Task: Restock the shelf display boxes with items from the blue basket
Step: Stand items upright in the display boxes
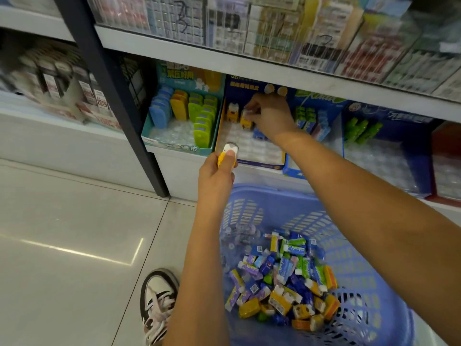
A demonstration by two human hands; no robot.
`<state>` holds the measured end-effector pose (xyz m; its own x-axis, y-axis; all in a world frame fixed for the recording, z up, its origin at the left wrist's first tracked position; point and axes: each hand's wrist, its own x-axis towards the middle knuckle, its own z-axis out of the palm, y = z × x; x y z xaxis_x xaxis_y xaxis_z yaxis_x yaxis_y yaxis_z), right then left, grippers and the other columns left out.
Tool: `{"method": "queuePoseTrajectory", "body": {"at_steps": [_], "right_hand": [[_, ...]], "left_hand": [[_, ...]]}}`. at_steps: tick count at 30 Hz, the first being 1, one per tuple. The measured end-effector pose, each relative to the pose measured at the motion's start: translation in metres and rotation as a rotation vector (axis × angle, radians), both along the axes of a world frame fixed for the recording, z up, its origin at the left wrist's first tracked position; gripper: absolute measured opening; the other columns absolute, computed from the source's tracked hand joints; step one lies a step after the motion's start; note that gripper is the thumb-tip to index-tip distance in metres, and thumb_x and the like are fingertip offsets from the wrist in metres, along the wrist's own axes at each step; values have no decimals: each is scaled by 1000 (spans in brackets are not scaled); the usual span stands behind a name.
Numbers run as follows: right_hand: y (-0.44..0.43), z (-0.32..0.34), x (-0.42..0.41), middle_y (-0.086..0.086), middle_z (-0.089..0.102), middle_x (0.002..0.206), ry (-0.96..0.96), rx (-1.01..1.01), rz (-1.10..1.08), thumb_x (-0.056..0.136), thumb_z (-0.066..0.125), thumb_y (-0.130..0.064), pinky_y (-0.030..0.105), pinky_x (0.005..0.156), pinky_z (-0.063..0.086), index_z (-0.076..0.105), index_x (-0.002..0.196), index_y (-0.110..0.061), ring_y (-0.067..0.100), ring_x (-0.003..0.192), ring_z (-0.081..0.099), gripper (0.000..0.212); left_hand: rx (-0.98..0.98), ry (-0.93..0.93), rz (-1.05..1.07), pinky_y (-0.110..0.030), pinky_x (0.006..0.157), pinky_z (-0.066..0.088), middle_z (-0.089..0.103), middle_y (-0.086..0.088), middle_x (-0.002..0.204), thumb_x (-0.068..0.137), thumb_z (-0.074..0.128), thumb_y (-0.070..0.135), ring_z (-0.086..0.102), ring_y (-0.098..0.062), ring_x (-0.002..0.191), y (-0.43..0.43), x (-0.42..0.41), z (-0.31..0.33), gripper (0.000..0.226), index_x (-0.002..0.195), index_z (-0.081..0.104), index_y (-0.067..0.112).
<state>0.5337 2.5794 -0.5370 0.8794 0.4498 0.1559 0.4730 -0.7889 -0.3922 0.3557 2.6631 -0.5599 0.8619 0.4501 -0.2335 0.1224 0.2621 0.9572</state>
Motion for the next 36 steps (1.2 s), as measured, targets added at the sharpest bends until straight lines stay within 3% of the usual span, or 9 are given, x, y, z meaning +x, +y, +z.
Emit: {"method": "queuePoseTrajectory", "body": {"at_steps": [6,10,14,18,20,22,25,29,36], "right_hand": [[3,1,-2,15,60,119,-93,-176,-25,89,61,-22,34,97,38,69,107,-8,34,114,51,25],[9,16,-3,14,48,133,54,-262,-110,93,54,-25,26,94,33,59,123,-10,31,123,43,34],[-10,22,-51,4,60,120,278,124,84,91,60,-33,21,75,47,61,121,-21,12,93,59,33],[-28,20,-77,-6,68,88,586,451,211,83,71,-21,12,65,51,69,98,-23,0,70,64,16],[-26,19,-68,0,69,88,550,546,125,80,74,-15,18,70,56,67,93,-19,6,77,67,16],[-18,17,-52,6,68,91,398,553,-34,79,74,-14,26,73,57,65,93,-16,15,82,65,16],[-5,13,-25,9,67,99,127,414,-91,84,70,-14,7,68,47,64,103,-8,13,83,58,21],[13,2,-10,8,70,105,14,196,67,87,64,-15,24,84,48,66,108,-8,20,97,63,22],[27,-11,1,15,67,108,-46,74,123,87,63,-18,31,88,44,67,110,-6,29,108,56,26]], "left_hand": [[-24,10,-10,-16,47,33,55,7,68,97,51,26,38,-3,49,-3,5,-4,19,80,58,21],[5,32,-27,-23,52,32,50,-1,77,98,48,21,35,-9,56,-4,6,-6,11,91,52,14],[178,-31,-69,-25,57,35,43,-1,72,99,47,24,38,-12,59,-1,7,-8,16,102,50,9],[357,-93,-118,-15,52,38,46,5,68,97,51,29,42,-2,55,2,14,-5,15,98,53,14],[401,-89,-97,-20,63,46,54,10,80,96,53,26,50,0,68,0,19,-4,19,112,54,15],[523,-88,-77,-9,73,42,57,8,110,97,51,23,55,-6,96,-3,21,-5,38,133,45,13],[866,-49,-132,-13,87,36,48,-5,138,97,49,19,49,-19,120,-8,24,-15,41,137,46,8],[1079,56,-284,-27,108,29,46,-9,140,95,51,17,36,-24,133,-11,22,-31,43,136,48,5],[1067,36,-279,-25,108,27,46,-8,141,94,52,15,34,-22,136,-9,22,-35,44,136,48,6]]}}
